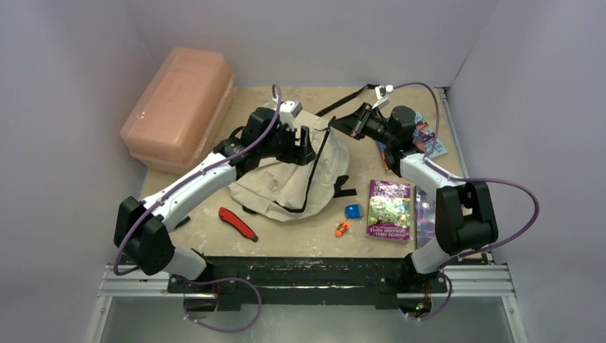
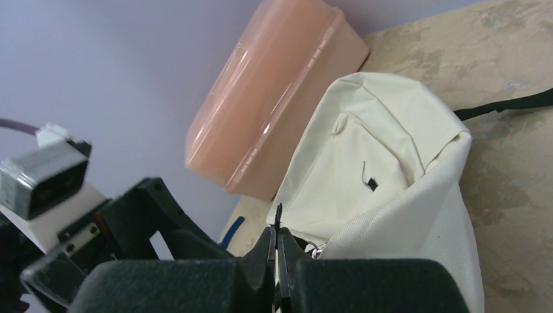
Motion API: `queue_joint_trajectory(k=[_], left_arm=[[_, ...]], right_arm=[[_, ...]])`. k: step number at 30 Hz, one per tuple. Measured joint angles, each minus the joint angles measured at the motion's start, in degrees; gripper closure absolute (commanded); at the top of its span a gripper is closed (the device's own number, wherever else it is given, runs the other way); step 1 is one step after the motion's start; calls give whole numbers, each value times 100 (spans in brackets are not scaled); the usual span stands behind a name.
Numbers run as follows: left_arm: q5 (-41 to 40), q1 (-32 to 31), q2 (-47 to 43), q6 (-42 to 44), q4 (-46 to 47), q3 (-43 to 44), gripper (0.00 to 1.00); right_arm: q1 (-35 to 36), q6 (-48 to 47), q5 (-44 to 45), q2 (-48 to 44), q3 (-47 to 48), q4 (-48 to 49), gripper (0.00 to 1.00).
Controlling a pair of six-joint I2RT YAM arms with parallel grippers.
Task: Pack the student bag
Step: Unzip the student bag at the center of the board.
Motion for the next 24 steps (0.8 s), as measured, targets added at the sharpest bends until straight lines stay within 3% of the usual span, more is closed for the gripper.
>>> queue_joint_trajectory(k=[4,9,11,15,18,21,24], left_arm=[[11,0,428,0,-90,787,27],[22,0,990,-9,-450,1617,36],[46,0,1163,-17,-494,1725,43],[63,0,1349,-79,-658,1725,48],[131,0,1473,-109,-728,1738,64],[146,0,1550,-133,-802,1764,97],[114,-2,1550,-96,-918,1825,100]], right_arm=[[76,4,-109,0,-81,0,100],[76,13,-111,-2,-83,7,100],[76,22,-111,-2,-83,9,100],[76,42,-111,-2,-83,7,100],[92,66,-114,-2,-83,9,100],[109,68,-111,-2,-83,4,100],[114,81,-109,-2,-83,-9,100]])
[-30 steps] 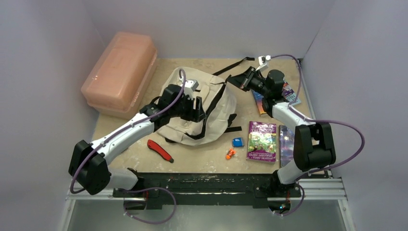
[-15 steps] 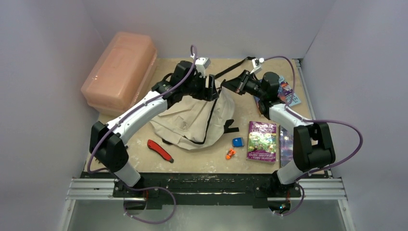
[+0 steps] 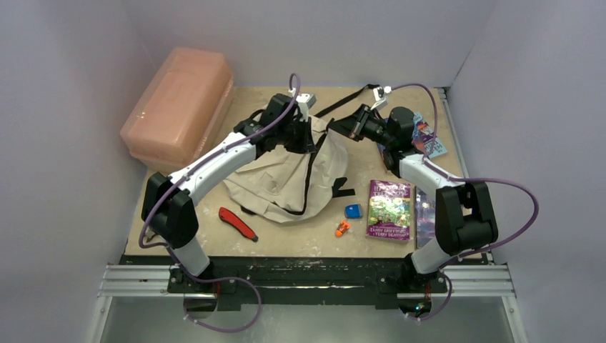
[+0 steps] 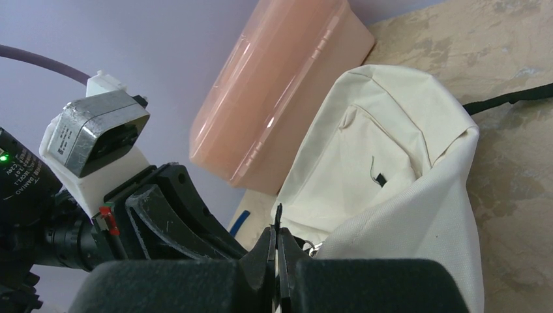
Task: Pack the student bag
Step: Unzip the student bag at the center of the board.
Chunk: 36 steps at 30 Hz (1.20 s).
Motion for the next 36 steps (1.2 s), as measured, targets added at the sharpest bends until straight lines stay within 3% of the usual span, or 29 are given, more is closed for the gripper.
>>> queue_joint_trajectory(k=[5,16,27,36], left_arm=[[-199,-7,-142,173,-101,-48,100],[-824,-70,-1836,643,-186,-584,100],[-1016,-52,-1915,933,-269,-584,100],[-1102,-22,-1915,1025,-251,-570,100]], right_arm=[[0,-33,26,-2,4,-66,100],[28,-39,44,437,782,-516,100],[109,-46,-146,2216,2529,-1078,100],[151,-216,-125,2881,3611,-1729,100]])
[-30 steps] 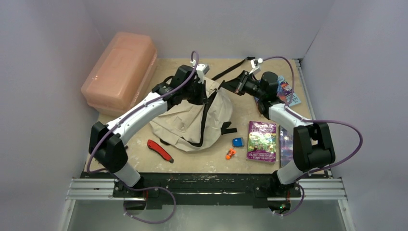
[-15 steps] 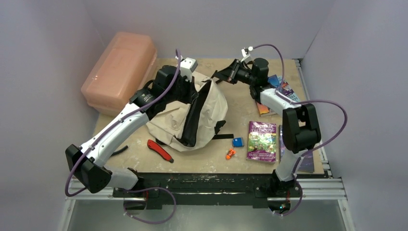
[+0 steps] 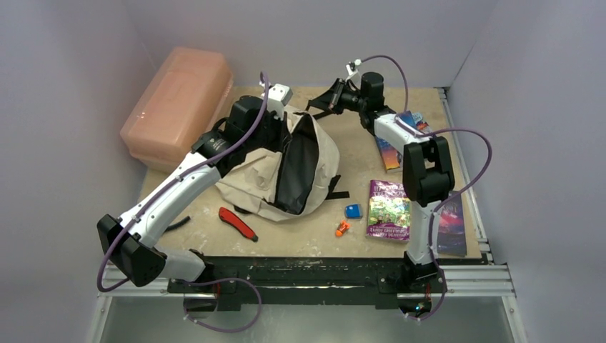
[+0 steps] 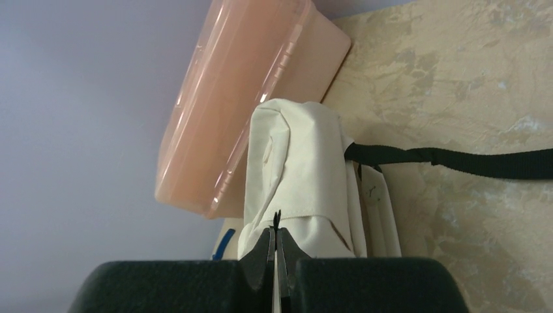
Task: Pack the student bag
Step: Unzip the student bag at the center of the board, then adjust the student bag at the center of the board.
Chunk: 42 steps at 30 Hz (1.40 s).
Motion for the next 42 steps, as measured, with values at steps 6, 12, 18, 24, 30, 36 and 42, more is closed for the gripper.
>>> queue_joint_trajectory(k=[6,12,18,24,30,36,42], left_arm=[[146,20,85,-9,-125,271,100],[573,-33,166,-50,-415,660,100],[452,-48,686,-186,-557,1086,100],[0,-52,1204,-396,-621,1137,100],[-94,-39,1902,-673,-817,1696,100],[470,140,2229,-1060,-901,1759,100],[1231,413,2350,-1410,-1036,1762,100]], right_arm=[[0,-184,129,476,374,-87,100],[-138,-671,1019,929,656,-584,100],[-179,-1279,1412,1217,1486,-1502,94],[-179,-2050,2076,463,1283,-2511,67],[-258,-2452,2699,-1069,-63,-2739,52],[-1145,-2140,2542,-2192,-1622,-2168,36],[-2334,-1432,2498,-3176,-3550,-1665,22]])
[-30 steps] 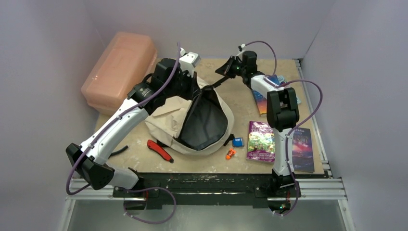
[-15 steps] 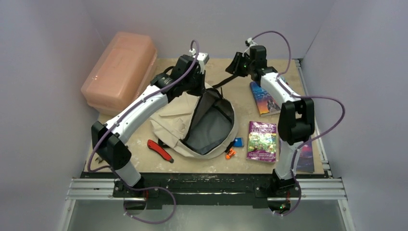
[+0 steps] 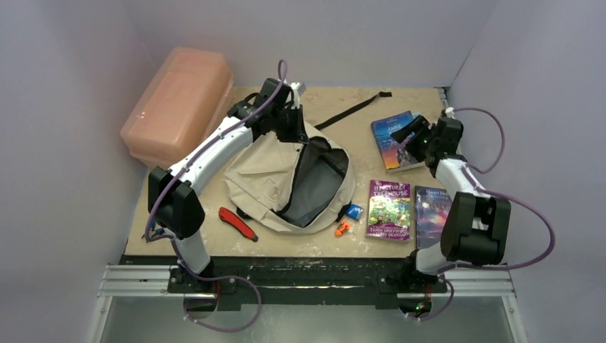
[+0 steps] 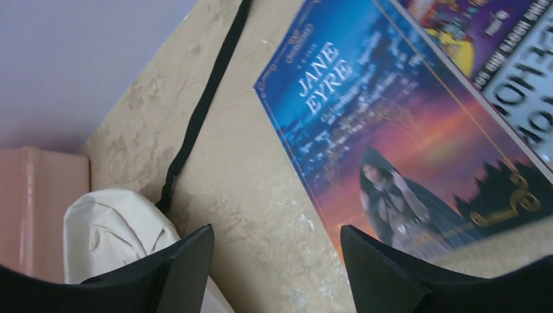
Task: Pack the student bag
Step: Adjust the student bag at the center of the board.
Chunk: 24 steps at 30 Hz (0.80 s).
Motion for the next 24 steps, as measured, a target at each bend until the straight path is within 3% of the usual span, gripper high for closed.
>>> queue_joint_trajectory(k=[6,13,19,24], left_arm=[[507,44,142,-70,-199,146,100],[905,44,315,48,-481,511,100],[1182,44,404,94,-481,514,100],[1290,39,426,142,-442,455,100]], right_arm=[[-885,461,-332,-879,-920,264,16],[-1263,601,-802,-852,-1425,782,12],[-372,555,-1440,-634,-1397,990,9],[577,776,-1615,-1174,-1436,994,9]])
